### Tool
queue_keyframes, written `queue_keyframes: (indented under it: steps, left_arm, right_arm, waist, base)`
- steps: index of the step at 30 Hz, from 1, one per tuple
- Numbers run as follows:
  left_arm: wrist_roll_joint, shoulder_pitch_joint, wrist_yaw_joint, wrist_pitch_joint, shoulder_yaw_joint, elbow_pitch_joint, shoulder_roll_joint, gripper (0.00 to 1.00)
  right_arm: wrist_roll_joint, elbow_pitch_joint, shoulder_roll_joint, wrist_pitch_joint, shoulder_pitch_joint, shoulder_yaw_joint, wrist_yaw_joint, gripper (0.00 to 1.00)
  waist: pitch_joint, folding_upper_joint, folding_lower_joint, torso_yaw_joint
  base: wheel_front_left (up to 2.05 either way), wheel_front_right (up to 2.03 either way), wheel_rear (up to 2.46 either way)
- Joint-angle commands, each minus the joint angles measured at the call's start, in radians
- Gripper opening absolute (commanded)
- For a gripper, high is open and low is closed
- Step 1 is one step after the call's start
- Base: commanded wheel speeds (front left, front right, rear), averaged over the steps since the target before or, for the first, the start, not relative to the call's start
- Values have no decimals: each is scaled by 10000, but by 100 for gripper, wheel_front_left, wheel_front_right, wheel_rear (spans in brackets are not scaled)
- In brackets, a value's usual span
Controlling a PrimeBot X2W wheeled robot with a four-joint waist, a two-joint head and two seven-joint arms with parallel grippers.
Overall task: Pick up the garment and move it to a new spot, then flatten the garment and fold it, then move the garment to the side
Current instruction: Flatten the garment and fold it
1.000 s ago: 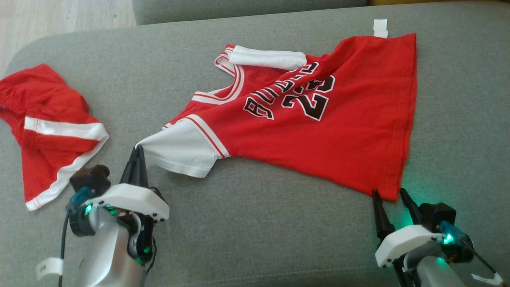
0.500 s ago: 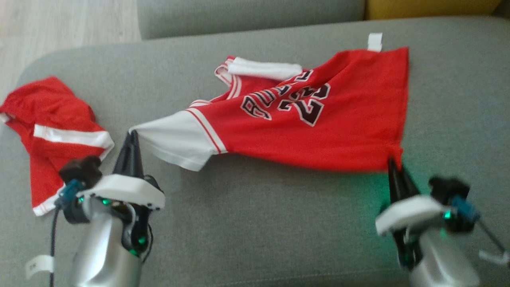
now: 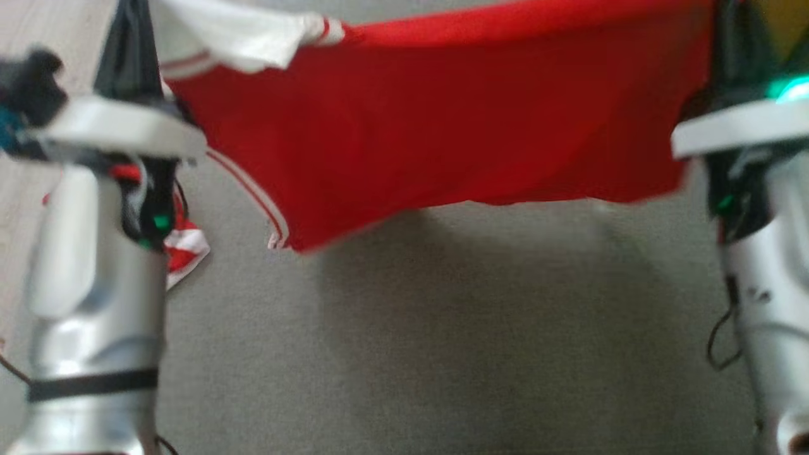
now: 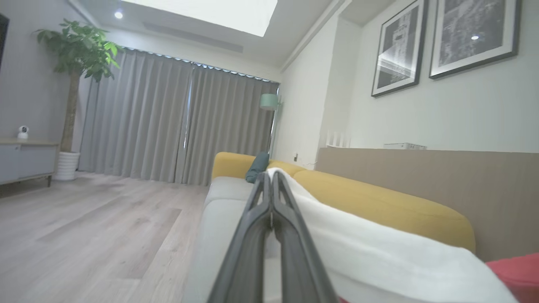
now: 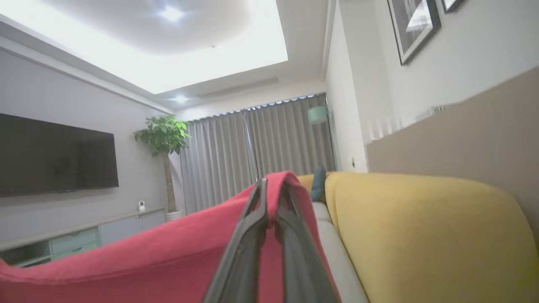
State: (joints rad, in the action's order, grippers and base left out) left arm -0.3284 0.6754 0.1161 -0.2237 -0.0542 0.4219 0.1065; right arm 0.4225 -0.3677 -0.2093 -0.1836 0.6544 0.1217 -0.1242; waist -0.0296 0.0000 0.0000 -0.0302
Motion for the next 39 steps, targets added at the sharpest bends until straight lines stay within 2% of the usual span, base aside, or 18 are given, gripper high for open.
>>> queue_keyframes:
  steps: [1, 7, 12, 18, 22, 25, 28, 32, 39]
  left_arm:
    - [26, 813, 42, 146, 196, -438, 545, 0]
    - [328, 2121, -180, 870, -52, -616, 799, 0]
    - [664, 2992, -414, 870, -317, 219, 762, 0]
    - [1202, 4706, -856, 56, -502, 1609, 737, 0]
    - [1531, 6106, -1289, -334, -369, 1898, 794, 0]
    - [1579, 6652, -1381, -372, -206, 1769, 720, 0]
    - [1534, 6456, -1284, -376, -91, 1721, 548, 0]
    - [1246, 5646, -1132, -378, 101, 2005, 198, 0]
    - [315, 2595, -669, -379, 287, 2862, -491, 0]
  right_arm:
    - [92, 545, -92, 190, 692, 98, -65, 0]
    - [-51, 952, -326, 977, 1746, -162, -65, 0]
    - [-492, -65, -54, 1136, 2650, -248, -65, 0]
    - [-1507, -2138, 398, 160, 4659, -686, -65, 0]
    - [-2631, -3149, 495, -616, 6274, -1675, -65, 0]
    - [-3364, -3700, 496, -748, 6913, -2496, -65, 0]
    - [-3864, -4236, 509, -772, 6995, -2920, -65, 0]
    - [-4053, -4998, 536, -777, 6492, -2834, -65, 0]
    - [-3468, -6348, 586, -779, 4658, -2027, -65, 0]
  waist:
    - [74, 0, 0, 130]
    - [871, 0, 0, 414]
    - [1764, 0, 0, 504]
    - [2726, 0, 0, 461]
    - [3140, 0, 0, 429]
    - [3316, 0, 0, 478]
    - [3509, 0, 0, 548]
    - [3609, 0, 0, 641]
    - [3661, 0, 0, 694]
  base:
    - [0, 0, 0]
    - [0, 0, 0]
    - [0, 0, 0]
    - [0, 0, 0]
    - [0, 0, 0]
    - [0, 0, 0]
    - [0, 0, 0]
    - [0, 0, 0]
    - [0, 0, 0]
